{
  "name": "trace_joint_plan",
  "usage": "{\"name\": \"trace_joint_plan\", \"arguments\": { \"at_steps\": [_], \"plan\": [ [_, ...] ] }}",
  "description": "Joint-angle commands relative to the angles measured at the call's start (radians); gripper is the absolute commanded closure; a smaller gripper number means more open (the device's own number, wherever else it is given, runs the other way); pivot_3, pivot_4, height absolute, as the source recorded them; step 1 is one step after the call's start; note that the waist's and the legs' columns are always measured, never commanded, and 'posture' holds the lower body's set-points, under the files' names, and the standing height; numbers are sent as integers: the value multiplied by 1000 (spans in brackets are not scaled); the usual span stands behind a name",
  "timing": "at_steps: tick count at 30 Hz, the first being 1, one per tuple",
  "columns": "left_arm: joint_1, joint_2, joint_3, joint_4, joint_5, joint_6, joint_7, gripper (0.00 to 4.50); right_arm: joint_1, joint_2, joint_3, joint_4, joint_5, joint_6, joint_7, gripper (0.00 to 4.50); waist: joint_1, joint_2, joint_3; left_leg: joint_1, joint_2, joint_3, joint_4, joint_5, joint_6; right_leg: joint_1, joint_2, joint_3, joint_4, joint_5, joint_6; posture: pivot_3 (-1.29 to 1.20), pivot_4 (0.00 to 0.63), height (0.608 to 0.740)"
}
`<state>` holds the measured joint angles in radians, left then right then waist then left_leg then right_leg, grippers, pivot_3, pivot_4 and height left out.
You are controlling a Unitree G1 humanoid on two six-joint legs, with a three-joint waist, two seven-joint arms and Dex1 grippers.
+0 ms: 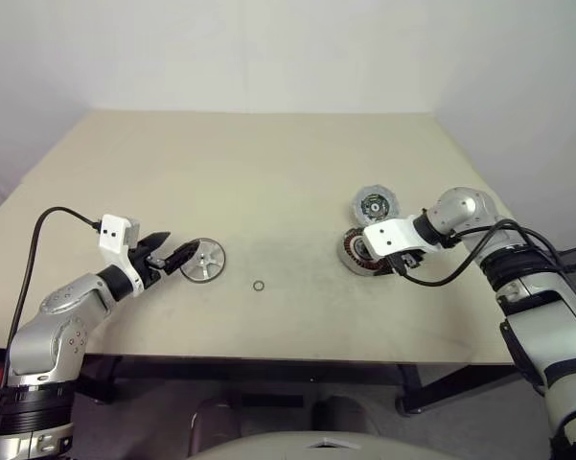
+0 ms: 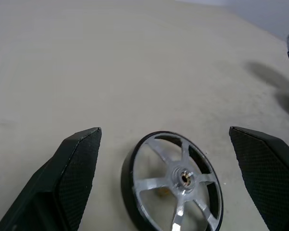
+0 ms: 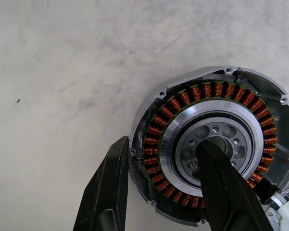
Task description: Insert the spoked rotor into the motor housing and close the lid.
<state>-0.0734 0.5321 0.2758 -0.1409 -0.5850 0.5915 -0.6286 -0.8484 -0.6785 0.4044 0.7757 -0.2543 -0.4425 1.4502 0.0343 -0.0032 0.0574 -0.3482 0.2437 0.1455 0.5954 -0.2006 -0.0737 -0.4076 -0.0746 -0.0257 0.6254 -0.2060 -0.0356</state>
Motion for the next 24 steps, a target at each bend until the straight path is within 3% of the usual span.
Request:
{"name": "trace_joint_plan", "arguments": {
  "at_steps": [1, 24],
  "plan": [
    [-16, 1, 9, -21, -2, -20, -3, 0, -44, 42, -15, -57, 22, 9, -31, 2529, -6, 0, 0, 0, 0, 0, 0, 0, 0, 0, 0, 0, 0, 0, 0, 0, 0, 740],
    [15, -20, 7, -67, -6, -7, 25, 0, -214, 272, 25, 141, -71, -36, -221, 2529, 8, 1, 1, -12, 0, 0, 0, 0, 0, -15, 0, -1, 1, 1, -1, 0, 0, 740]
  ]
}}
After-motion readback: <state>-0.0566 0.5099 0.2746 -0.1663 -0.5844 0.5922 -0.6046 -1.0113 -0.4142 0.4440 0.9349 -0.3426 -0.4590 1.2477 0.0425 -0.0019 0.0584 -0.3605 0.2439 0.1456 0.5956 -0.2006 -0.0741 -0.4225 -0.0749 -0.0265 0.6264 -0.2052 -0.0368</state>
